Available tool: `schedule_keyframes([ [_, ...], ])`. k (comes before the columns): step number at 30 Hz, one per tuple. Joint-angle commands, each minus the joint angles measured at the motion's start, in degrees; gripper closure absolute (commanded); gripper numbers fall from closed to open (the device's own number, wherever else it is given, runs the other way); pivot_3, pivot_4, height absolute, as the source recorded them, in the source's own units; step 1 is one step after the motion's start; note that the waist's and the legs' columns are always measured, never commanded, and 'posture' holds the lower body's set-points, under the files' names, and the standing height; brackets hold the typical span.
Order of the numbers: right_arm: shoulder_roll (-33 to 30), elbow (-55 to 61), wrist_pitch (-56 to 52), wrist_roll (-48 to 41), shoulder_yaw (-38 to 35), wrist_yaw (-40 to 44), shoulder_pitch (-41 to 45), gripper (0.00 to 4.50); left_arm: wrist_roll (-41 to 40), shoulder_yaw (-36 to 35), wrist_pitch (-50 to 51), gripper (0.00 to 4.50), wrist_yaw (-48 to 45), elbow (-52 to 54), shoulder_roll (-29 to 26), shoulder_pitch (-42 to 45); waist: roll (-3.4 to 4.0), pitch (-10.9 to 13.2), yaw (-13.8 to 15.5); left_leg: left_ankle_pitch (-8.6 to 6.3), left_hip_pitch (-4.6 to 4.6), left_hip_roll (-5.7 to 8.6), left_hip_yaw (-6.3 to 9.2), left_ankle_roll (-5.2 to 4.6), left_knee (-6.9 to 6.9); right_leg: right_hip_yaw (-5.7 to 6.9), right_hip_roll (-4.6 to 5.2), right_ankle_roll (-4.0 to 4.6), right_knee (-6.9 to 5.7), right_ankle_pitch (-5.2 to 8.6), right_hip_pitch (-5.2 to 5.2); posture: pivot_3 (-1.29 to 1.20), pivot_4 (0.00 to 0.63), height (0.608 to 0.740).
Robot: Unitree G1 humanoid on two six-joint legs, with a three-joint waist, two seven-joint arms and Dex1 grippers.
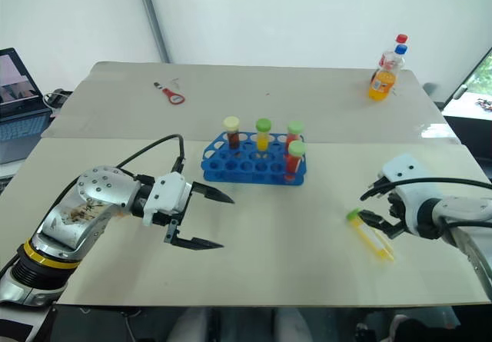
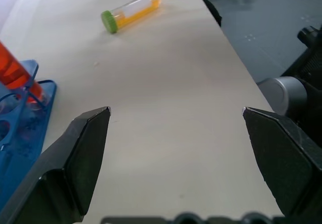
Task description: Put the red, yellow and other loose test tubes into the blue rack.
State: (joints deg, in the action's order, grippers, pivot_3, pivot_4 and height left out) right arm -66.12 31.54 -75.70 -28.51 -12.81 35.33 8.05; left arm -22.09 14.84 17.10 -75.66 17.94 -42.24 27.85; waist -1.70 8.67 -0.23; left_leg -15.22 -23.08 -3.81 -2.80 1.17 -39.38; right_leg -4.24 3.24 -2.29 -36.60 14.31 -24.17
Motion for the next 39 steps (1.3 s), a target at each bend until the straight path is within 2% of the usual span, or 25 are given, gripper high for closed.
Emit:
schedule_keyframes([
  [1,-2.6,-4.7,-0.2,-0.5,3.3,3.3,0.8,0.09,0.1,1.1,-1.4,0.0,-0.4,1.3,1.7,1.6,0.0,0.0,0.1,0.0,-0.06,0.0,0.04,-0.01,-0.04,0.0,-0.01,0.0,0.01,0.0,-0.01,0.0,0.15,0.74],
  [10,-4.7,-13.9,2.1,0.5,13.9,9.3,7.0,0.09,1.6,2.0,-1.8,0.0,0.7,1.4,3.4,1.2,0.0,0.0,0.1,-0.14,-0.16,0.0,0.05,-0.25,-0.4,-0.02,-0.01,-0.08,-0.11,0.04,-0.02,0.0,0.15,0.74],
  [17,-3.2,-17.4,3.9,3.5,23.0,11.6,13.5,0.09,2.9,2.2,-1.8,0.0,2.3,1.7,4.3,0.2,0.01,0.0,0.1,-0.14,-0.17,0.0,0.06,-0.25,-0.41,-0.02,-0.01,-0.09,-0.13,0.05,-0.04,0.0,0.15,0.74],
  [20,-2.4,-18.8,3.7,4.2,25.5,12.5,15.4,0.87,3.1,2.3,-1.6,0.0,2.8,2.0,4.7,0.0,0.0,0.0,0.3,-0.14,-0.19,0.01,0.06,-0.25,-0.42,-0.02,-0.01,-0.09,-0.14,0.05,-0.05,0.0,0.15,0.74],
  [27,-2.2,-18.5,3.5,5.0,27.7,14.0,16.6,3.29,3.0,2.1,-1.4,0.0,3.4,2.1,4.7,-0.5,0.01,0.0,0.4,-0.15,-0.18,0.0,0.07,-0.26,-0.43,-0.01,-0.01,-0.08,-0.15,0.05,-0.05,0.0,0.15,0.74],
  [28,-2.1,-18.4,3.2,4.9,27.3,14.1,16.7,3.5,3.0,1.9,-1.4,0.0,3.5,2.0,4.6,-0.5,0.01,0.0,0.4,-0.15,-0.18,0.0,0.07,-0.26,-0.43,-0.01,-0.01,-0.09,-0.15,0.05,-0.04,0.0,0.15,0.74],
  [33,-1.5,-11.3,1.6,1.0,20.0,14.0,15.9,3.56,0.8,-1.8,1.3,0.0,5.3,1.4,3.7,-0.9,0.01,0.0,0.4,-0.14,-0.18,-0.01,0.07,-0.26,-0.44,-0.01,-0.01,-0.08,-0.19,0.04,-0.08,0.0,0.15,0.74],
  [36,2.0,-0.9,7.6,-2.7,12.8,14.7,12.7,3.56,-0.7,-5.7,2.9,0.0,7.0,0.5,2.7,-1.6,0.01,0.0,0.3,-0.15,-0.19,-0.02,0.14,-0.27,-0.43,-0.01,-0.05,-0.08,-0.23,0.05,-0.1,0.0,0.15,0.74],
  [39,15.3,5.1,13.0,-6.4,6.5,9.3,10.1,3.56,-0.6,-9.5,3.6,0.0,8.9,-2.4,1.5,-1.0,-0.05,0.0,0.3,-0.16,-0.17,-0.06,0.31,-0.29,-0.42,0.06,-0.12,-0.08,-0.21,0.05,-0.04,0.0,0.15,0.74],
])
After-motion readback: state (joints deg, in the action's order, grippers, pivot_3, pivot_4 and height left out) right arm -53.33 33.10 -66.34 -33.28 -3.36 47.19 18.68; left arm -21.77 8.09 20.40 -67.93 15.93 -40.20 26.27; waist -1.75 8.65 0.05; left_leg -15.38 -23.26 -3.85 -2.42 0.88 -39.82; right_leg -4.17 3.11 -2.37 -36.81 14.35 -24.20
